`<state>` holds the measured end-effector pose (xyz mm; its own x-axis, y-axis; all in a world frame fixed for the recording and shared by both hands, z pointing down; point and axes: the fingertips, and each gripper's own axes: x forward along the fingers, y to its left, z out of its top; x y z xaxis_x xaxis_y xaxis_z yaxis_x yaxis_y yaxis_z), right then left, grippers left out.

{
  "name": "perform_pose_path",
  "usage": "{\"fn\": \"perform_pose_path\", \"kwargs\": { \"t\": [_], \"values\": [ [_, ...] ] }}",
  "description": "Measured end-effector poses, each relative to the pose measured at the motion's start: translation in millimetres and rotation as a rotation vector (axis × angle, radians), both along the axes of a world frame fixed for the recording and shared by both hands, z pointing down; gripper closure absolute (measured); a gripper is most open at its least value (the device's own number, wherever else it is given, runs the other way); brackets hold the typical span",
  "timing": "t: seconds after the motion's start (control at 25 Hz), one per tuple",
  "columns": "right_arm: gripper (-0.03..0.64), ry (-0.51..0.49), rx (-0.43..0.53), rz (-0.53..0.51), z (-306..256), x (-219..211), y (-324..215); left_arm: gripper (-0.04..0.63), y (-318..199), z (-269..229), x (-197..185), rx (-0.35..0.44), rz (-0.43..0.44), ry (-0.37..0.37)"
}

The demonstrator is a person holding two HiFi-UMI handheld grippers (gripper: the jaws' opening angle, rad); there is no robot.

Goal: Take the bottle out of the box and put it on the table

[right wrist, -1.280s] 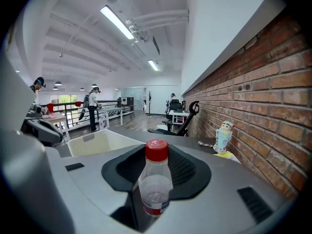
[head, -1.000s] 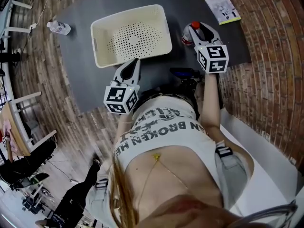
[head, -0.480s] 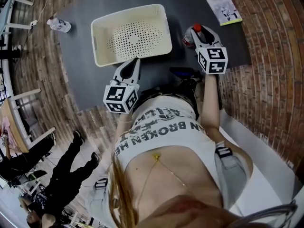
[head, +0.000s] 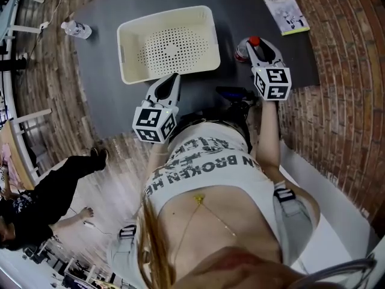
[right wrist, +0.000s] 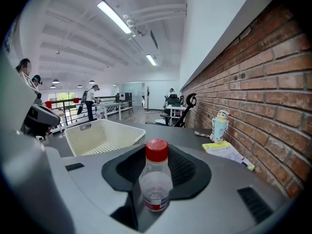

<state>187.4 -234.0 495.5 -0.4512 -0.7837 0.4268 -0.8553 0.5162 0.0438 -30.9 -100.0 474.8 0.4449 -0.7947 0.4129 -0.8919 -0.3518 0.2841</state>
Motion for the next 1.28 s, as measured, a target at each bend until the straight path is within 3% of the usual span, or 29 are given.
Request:
{"fn": "perform_pose_path", "kwargs": {
  "t": [1.28],
  "values": [
    [0.477, -0.016, 0.029, 0.023, 2.7, -13.9, -9.1, 0.591, -1.3, 4.9, -11.1, 0.000, -0.014, 0.040]
  ]
}}
